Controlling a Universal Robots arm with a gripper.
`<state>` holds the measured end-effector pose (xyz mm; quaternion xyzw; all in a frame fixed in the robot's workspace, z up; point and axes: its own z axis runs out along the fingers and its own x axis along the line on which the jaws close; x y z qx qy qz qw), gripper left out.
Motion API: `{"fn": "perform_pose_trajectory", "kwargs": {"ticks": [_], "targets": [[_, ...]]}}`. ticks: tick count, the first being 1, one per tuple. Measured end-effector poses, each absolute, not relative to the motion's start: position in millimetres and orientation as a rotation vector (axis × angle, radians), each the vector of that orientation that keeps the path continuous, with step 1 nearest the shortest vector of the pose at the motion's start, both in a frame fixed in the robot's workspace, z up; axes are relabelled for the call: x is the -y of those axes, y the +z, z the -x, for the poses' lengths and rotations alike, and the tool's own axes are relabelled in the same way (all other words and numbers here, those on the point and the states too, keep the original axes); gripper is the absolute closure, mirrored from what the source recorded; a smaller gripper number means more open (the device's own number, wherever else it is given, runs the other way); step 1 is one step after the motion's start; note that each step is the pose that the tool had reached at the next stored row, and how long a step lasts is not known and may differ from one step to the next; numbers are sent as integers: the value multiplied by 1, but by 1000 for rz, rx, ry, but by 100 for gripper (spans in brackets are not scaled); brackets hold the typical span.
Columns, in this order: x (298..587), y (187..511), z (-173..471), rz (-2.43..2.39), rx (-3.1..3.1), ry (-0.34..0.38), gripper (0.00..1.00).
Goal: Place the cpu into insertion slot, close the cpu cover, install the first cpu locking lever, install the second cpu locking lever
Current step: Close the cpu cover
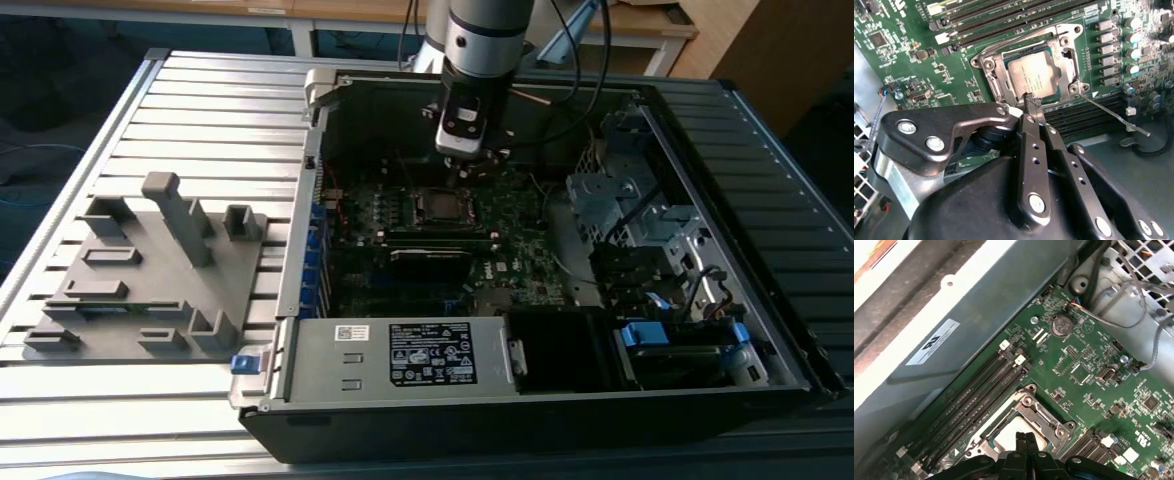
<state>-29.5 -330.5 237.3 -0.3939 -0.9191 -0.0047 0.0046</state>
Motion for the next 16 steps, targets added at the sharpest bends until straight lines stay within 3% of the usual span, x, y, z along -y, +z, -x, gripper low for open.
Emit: {"fn": "perform_pose_trajectory", "kwargs": {"ticks": [16], "targets": [[330, 237, 29, 975, 2977, -14, 90]]}}
